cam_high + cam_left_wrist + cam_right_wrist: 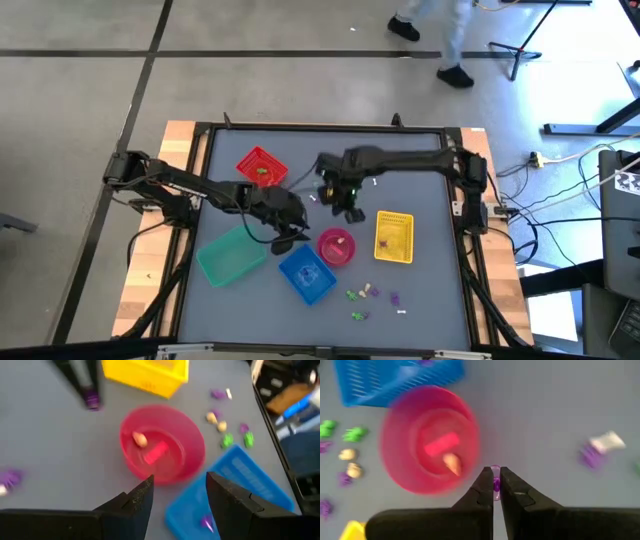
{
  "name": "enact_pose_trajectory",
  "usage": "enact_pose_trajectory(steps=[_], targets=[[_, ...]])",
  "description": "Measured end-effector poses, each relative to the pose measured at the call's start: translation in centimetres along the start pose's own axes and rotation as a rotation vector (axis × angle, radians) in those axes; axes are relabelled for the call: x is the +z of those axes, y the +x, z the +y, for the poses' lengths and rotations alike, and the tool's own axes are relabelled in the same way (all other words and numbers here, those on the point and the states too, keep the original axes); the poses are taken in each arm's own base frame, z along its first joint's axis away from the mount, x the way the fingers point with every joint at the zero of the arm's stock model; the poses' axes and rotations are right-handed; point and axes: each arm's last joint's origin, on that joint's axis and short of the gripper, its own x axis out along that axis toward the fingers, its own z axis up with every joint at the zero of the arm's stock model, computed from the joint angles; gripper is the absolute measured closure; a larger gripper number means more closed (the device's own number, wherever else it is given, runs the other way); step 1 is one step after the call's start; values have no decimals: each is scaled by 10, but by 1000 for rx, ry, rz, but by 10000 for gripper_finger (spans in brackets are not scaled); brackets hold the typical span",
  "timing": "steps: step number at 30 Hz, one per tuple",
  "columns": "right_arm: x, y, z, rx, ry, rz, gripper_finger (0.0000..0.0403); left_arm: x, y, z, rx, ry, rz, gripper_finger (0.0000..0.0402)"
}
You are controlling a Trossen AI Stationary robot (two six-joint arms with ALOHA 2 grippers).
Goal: Sort Halloween decoration
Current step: Put the violet witch hat toy into the blue bin
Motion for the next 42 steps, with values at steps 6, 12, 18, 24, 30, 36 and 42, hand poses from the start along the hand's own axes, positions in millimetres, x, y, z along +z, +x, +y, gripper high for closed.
enact_pose_trajectory(steps=[6,12,18,24,30,36,42], targets=[[33,24,44,-2,-149,-58,393,-9,-4,-16,-24,-29,68,237],[56,39,78,-46,-275,-127,393,-11,-3,-27,-59,-7,71,237],[69,43,92,-81,-342,-195,393,-11,-2,-34,-76,59,51,237],[71,44,95,-36,-359,-228,393,-14,-2,-42,-88,118,47,237],[77,52,93,-1,-356,-289,393,-18,-2,-47,-99,128,63,237],[79,66,92,-24,-362,-287,393,-24,-1,-48,-89,122,107,237],[79,66,91,-48,-362,-286,354,-23,-1,-47,-63,127,97,237]])
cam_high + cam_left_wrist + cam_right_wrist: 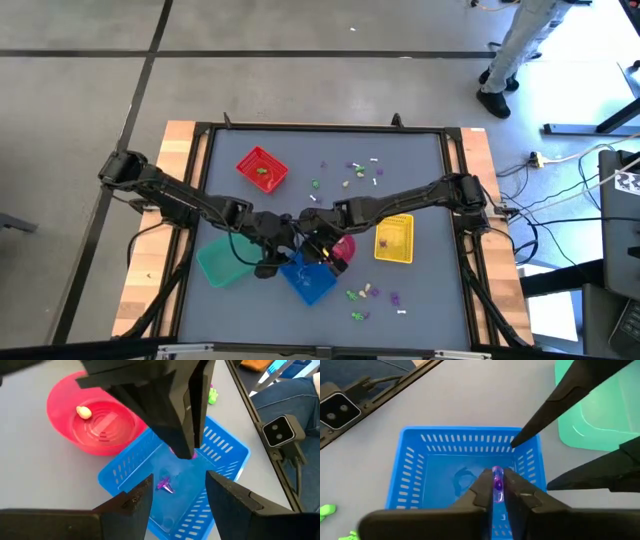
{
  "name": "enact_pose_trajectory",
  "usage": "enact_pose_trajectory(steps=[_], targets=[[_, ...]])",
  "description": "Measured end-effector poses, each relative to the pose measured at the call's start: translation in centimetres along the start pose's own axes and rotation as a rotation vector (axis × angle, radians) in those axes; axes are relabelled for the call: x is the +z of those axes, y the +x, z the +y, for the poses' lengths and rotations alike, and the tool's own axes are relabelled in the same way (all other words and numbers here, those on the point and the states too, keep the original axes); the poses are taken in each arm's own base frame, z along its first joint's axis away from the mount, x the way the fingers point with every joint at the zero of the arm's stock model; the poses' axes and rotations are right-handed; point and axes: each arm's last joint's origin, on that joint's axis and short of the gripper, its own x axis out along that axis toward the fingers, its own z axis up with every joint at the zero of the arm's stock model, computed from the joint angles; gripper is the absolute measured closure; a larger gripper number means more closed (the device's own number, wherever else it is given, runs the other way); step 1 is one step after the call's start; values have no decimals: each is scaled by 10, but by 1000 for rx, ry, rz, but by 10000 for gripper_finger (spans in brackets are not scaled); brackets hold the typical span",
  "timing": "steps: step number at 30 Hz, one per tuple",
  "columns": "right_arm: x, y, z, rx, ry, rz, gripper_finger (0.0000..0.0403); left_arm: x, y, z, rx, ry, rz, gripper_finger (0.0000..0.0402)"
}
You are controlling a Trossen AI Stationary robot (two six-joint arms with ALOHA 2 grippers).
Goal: Sort Halloween decoration
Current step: Put the violet witch hat toy into the blue bin, then put the green skeleton toy into the red bin
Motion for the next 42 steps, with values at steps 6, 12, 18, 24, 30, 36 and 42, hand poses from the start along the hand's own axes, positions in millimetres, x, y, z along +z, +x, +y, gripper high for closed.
enact_pose_trajectory(steps=[6,12,18,24,30,36,42], targets=[[-2,0,-2,-68,2,43,280,0,0,0,8,-1,-3,237],[-2,-20,3,-144,23,150,257,3,0,1,45,7,-39,237],[-3,-59,12,-168,17,286,260,16,-2,0,115,18,-181,237],[-23,-113,2,-179,111,384,260,44,-11,12,260,-32,-424,237],[-59,-156,-16,-249,231,395,260,82,-29,39,334,-92,-532,237],[-90,-179,-33,-303,333,415,260,109,-39,81,436,-160,-518,237],[-113,-187,-46,-349,399,417,260,118,-34,124,504,-306,-506,237]])
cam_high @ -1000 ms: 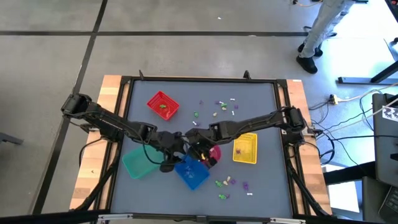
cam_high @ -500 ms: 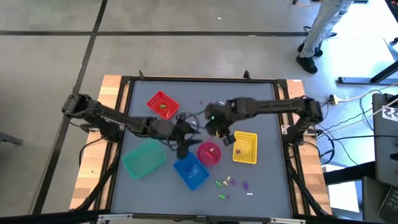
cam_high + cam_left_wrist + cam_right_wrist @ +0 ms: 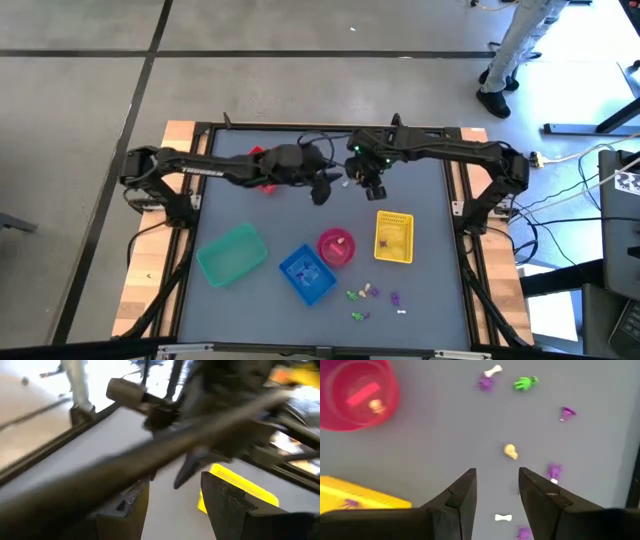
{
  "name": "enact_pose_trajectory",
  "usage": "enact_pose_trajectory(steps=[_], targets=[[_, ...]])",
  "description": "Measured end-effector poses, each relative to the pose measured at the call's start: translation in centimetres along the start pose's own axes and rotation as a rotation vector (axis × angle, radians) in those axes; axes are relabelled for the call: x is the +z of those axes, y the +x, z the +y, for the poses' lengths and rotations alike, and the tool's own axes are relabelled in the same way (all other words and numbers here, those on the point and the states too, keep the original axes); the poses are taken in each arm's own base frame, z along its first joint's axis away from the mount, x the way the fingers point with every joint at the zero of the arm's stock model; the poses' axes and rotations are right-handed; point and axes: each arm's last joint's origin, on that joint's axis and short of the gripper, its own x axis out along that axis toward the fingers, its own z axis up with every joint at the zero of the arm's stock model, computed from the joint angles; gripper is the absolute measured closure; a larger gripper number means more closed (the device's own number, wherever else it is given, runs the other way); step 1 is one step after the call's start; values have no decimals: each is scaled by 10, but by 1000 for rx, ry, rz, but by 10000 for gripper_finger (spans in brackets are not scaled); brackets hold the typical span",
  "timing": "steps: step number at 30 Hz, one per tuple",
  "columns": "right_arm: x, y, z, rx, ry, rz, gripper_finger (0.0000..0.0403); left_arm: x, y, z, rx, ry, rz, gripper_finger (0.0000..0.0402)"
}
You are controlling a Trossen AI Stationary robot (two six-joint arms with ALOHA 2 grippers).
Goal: Sort Halloween decoration
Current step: Put the green skeleton toy into the red bin
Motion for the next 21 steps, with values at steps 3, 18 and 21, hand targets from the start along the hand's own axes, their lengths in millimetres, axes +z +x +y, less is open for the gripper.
enact_pose_trajectory(steps=[3,18,21], targets=[[-3,2,-9,-29,49,-26,260,-4,11,15,39,-64,69,237],[0,18,-23,-156,88,5,260,-40,47,62,190,-87,268,237],[-2,25,-25,-194,90,53,260,-47,53,70,197,-96,306,237]])
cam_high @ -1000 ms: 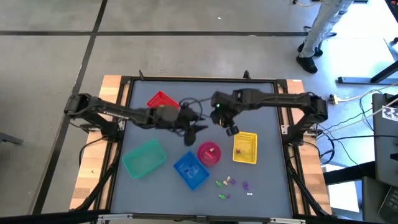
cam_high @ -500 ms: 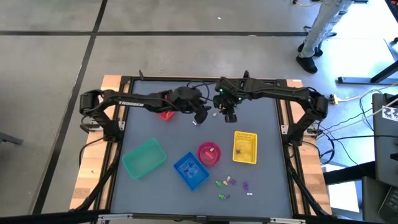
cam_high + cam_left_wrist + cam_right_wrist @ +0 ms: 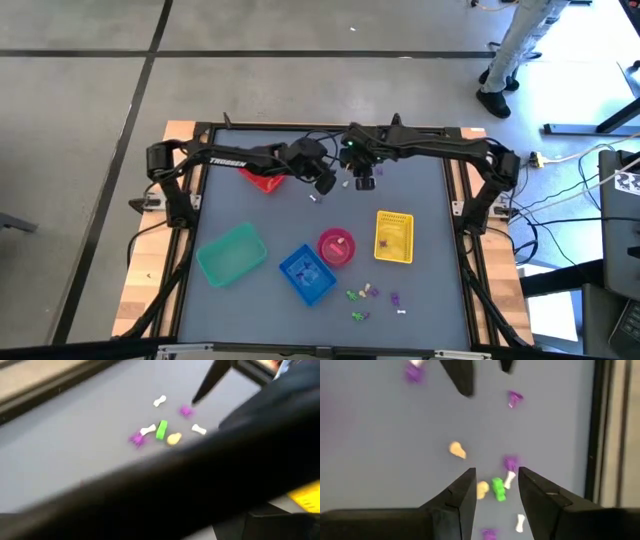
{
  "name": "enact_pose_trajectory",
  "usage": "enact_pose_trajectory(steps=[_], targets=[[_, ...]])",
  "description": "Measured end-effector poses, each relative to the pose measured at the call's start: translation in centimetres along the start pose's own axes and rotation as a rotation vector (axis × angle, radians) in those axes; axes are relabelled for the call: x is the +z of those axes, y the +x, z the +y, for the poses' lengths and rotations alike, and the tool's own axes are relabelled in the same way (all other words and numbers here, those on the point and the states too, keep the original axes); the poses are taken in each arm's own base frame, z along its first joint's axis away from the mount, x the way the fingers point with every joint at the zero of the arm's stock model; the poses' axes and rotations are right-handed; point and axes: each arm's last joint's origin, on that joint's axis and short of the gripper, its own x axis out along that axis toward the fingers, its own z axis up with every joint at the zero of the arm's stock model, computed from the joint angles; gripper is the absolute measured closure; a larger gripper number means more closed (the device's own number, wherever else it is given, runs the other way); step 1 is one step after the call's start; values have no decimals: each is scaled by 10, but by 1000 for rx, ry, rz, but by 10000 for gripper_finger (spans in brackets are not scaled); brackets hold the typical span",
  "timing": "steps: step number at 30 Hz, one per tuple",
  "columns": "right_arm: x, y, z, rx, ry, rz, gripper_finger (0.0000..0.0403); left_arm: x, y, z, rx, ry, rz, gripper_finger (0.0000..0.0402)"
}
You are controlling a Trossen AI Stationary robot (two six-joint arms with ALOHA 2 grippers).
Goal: Sort Halloween decoration
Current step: Put the green skeleton toy into the red bin
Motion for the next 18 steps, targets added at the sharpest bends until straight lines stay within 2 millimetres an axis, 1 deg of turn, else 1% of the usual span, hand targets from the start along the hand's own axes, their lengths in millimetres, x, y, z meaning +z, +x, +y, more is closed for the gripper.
enact_pose_trajectory(steps=[3,5,10,14,18], targets=[[-2,5,0,-49,-7,62,260,-4,2,4,-7,1,55,237],[-6,5,-1,-99,-14,125,260,-6,3,4,-16,41,69,237],[-11,2,-4,-251,-32,245,260,-8,2,-3,-57,136,65,237],[-12,1,-6,-319,-39,291,260,-11,2,-6,-65,157,78,237],[-10,-4,-12,-323,-39,280,260,-10,2,-7,-82,167,73,237]])
